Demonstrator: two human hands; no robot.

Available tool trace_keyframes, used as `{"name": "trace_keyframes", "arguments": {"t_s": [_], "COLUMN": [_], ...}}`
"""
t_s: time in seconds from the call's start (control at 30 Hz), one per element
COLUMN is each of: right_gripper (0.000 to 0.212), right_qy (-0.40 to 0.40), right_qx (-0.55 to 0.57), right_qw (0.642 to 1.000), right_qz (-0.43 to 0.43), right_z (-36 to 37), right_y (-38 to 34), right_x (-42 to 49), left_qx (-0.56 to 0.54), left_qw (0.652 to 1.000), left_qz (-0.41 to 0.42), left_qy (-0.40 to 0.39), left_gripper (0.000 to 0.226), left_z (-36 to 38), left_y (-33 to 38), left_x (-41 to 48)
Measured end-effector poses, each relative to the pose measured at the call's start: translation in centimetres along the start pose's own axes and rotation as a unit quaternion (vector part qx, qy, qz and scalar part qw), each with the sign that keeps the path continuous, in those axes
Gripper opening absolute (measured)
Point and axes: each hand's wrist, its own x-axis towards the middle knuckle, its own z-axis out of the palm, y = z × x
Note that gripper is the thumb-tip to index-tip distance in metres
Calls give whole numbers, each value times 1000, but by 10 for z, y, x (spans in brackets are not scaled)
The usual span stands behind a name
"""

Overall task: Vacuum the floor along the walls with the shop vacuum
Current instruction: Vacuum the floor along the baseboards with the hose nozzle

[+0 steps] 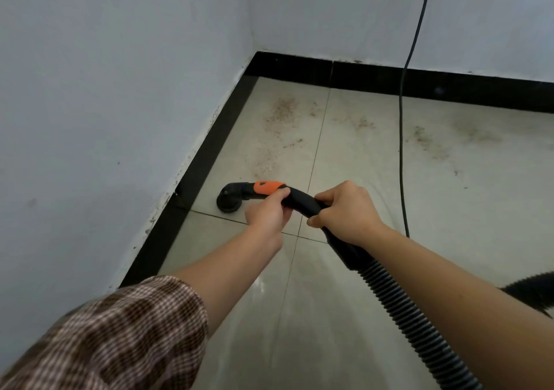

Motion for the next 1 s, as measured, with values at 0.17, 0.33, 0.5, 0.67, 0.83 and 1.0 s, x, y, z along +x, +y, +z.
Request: {"name": "trace_keyframes", "arguments": {"t_s": [0.17, 0.33, 0.5, 0.67, 0.83, 1.0], "right_gripper": [11, 15, 11, 14, 15, 12], "right_qy": [9, 35, 43, 52, 69, 83], "right_qx": [2, 3, -2, -2, 5, 9], "right_qw": [1000, 999, 999, 998, 996, 994], "right_qz": [-2, 14, 25, 40, 54, 69], "right_z": [-4, -15, -23, -33, -43, -51], "right_y": [6, 15, 25, 36, 50, 64], "right_x": [-13, -18, -27, -37, -47, -52], "left_qx": [-6, -26, -27, -18, -22, -5], "left_qw": [1000, 999, 998, 997, 995, 993], "left_qz": [-14, -17, -32, -45, -67, -80], "left_qy": [-16, -37, -49, -53, -74, -92], "left_gripper": [33, 17, 17, 15, 16, 15], "left_z": [-2, 9, 18, 27, 39, 50], "left_y": [-10, -22, -33, -44, -56, -67], "left_x": [-6, -12, -20, -29, -38, -41]}}
